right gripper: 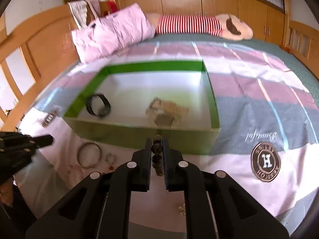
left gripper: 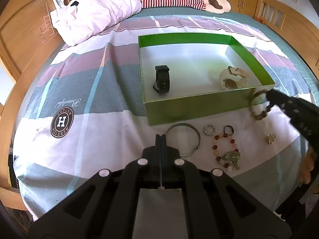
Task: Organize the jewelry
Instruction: 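Close right gripper on brown bead bracelet while left gripper grasps pink bead bracelet, then carry both bracelets over the green box and open both grippers inside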
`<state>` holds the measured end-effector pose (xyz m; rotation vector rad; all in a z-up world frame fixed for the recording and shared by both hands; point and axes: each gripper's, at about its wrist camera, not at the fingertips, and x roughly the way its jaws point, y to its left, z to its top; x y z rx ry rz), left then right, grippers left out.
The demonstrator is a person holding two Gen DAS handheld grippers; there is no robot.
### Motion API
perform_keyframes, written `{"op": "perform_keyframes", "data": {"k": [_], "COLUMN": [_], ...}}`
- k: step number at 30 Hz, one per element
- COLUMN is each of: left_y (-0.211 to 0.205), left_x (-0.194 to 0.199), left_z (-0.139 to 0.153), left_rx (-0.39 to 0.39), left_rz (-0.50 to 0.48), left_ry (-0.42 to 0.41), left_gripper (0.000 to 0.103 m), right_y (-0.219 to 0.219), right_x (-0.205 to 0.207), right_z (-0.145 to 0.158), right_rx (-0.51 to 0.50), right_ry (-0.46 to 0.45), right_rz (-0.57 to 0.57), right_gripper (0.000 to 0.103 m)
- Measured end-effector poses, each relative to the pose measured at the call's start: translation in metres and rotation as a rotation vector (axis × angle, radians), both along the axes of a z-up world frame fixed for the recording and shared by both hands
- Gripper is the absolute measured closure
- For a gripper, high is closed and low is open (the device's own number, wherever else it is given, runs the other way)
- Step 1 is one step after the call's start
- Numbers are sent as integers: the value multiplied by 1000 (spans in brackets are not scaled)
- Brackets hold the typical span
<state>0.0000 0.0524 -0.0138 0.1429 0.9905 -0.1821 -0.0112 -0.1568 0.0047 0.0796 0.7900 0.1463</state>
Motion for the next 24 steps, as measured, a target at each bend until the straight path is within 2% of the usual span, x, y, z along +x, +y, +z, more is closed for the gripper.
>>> {"op": "perform_keyframes", "data": {"k": [4, 7, 12, 14, 20, 22, 24], "left_y": [-2, 2, 17, 16, 15, 17, 17], "left_x": [-2, 2, 35, 46, 80, 76, 62], "left_z": [2, 8, 43, 52, 44, 35, 25], "left_rx": [-14, -64, -263, -291, -335, -320, -268], "left_rz": [-7, -15, -23, -37, -19, -27, -68], "left_ry": [5, 17, 42, 32, 87, 123, 163], "left_gripper": [103, 103, 103, 103, 103, 103, 103], "right_y": [0, 1, 1, 0, -3, -4, -2], "right_x": [-6, -6, 1, 7, 33, 31, 28], "right_z": [15, 21, 43, 53, 65, 61, 58], "right_rx": [25, 33, 68, 75, 108, 117, 110], "right_ry": [-33, -41, -79, -97, -105, -95, -82], "right_rz": [16, 23, 30, 36, 37, 40, 52], "right_gripper": [93, 93, 93, 93, 93, 93, 93]}}
